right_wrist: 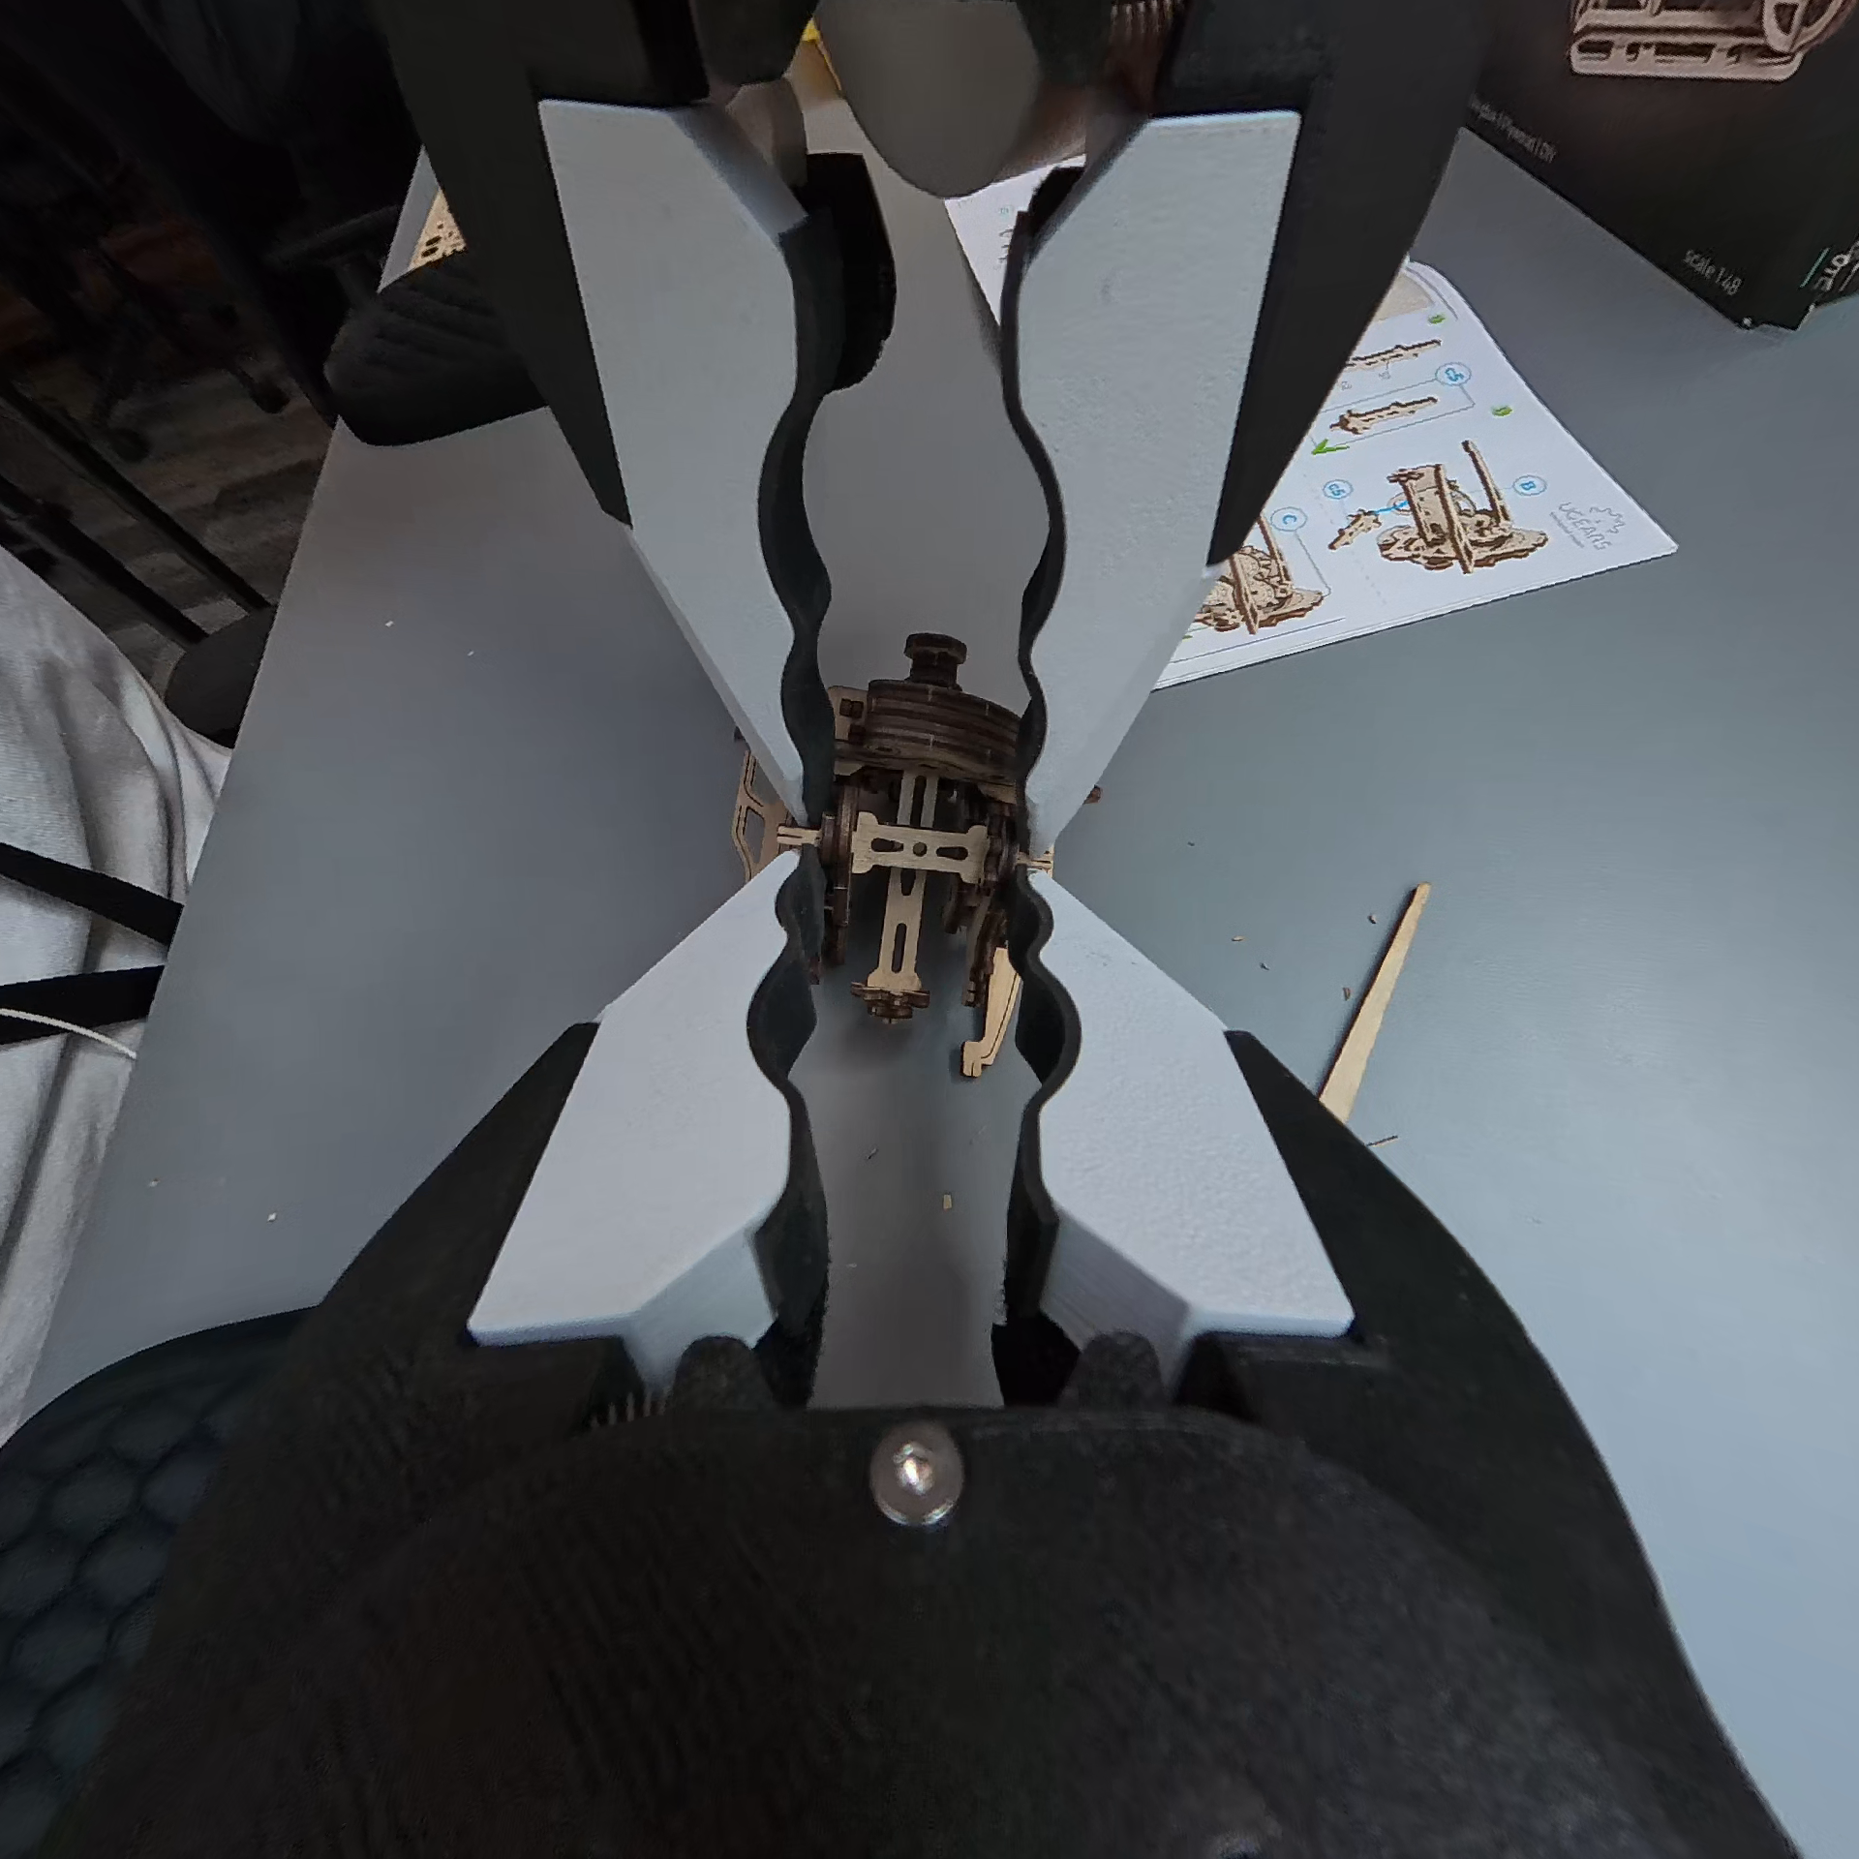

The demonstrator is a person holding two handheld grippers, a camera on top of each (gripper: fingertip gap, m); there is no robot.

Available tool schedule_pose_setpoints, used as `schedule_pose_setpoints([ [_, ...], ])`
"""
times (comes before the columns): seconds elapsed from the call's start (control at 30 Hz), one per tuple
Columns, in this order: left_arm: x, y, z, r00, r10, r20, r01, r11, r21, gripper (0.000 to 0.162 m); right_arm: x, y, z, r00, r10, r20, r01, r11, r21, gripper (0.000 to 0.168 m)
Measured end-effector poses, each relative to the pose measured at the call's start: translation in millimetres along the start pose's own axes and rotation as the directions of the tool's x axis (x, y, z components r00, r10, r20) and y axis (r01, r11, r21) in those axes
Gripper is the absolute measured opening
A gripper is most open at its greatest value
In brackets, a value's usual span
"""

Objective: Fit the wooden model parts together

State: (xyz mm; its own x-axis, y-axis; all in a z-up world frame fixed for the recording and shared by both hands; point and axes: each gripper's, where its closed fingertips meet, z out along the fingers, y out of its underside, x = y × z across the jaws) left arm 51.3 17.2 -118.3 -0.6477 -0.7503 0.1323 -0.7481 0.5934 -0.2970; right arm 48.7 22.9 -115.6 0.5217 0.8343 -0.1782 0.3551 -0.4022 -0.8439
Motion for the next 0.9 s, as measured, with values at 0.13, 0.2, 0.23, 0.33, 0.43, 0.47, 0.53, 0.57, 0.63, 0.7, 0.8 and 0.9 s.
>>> schedule_pose_setpoints([
  [0.13,0.8,-0.5,-0.6,1.0,0.009,0.01,-0.009,1.0,-0.004,0.035,-1.5,1.7,-1.7,1.0,-0.012,0.029,0.012,1.0,0.005,0.035],
  [0.2,-0.3,0.1,-0.8,1.0,-0.025,0.01,0.025,1.0,0.001,0.035,0.8,2.6,-2.4,1.0,-0.005,0.027,0.005,1.0,0.011,0.033],
  [0.23,-0.3,0.0,-0.8,0.999,-0.034,0.009,0.033,0.999,0.006,0.035,0.7,2.5,-2.6,0.999,0.002,0.036,-0.003,1.0,0.017,0.032],
  [0.33,0.5,-0.2,-1.0,0.999,-0.038,0.006,0.038,0.999,0.022,0.035,-0.3,1.9,-2.9,0.998,0.013,0.062,-0.015,0.999,0.036,0.032],
  [0.43,1.8,0.0,-0.8,0.999,-0.047,-0.003,0.047,0.998,0.031,0.035,-1.8,1.9,-2.2,0.996,0.031,0.087,-0.035,0.998,0.045,0.032],
  [0.47,1.9,0.3,-0.8,0.998,-0.056,-0.007,0.057,0.998,0.032,0.035,-1.8,1.9,-1.7,0.995,0.037,0.087,-0.041,0.998,0.045,0.032],
  [0.53,1.9,0.5,-0.5,0.997,-0.077,-0.013,0.077,0.996,0.037,0.035,-1.5,1.9,-1.4,0.995,0.062,0.08,-0.065,0.997,0.039,0.032],
  [0.57,2.3,0.5,-0.5,0.996,-0.084,-0.016,0.084,0.996,0.04,0.035,-1.8,2.0,-1.1,0.994,0.074,0.079,-0.077,0.996,0.035,0.032],
  [0.63,3.3,0.3,-0.2,0.994,-0.102,-0.023,0.103,0.993,0.049,0.035,-2.7,2.1,-1.1,0.994,0.08,0.08,-0.083,0.996,0.036,0.032],
  [0.7,3.9,0.2,-0.4,0.993,-0.116,-0.029,0.117,0.992,0.055,0.035,-3.4,2.1,-1.7,0.992,0.087,0.091,-0.091,0.995,0.037,0.032],
  [0.8,2.9,-0.4,-0.9,0.989,-0.142,-0.034,0.144,0.987,0.071,0.035,-2.2,1.4,-2.6,0.989,0.11,0.097,-0.115,0.992,0.044,0.032],
  [0.9,3.4,-1.1,-0.2,0.987,-0.155,-0.037,0.158,0.983,0.089,0.035,-2.8,2.5,-2.6,0.988,0.124,0.096,-0.128,0.991,0.033,0.031],
])
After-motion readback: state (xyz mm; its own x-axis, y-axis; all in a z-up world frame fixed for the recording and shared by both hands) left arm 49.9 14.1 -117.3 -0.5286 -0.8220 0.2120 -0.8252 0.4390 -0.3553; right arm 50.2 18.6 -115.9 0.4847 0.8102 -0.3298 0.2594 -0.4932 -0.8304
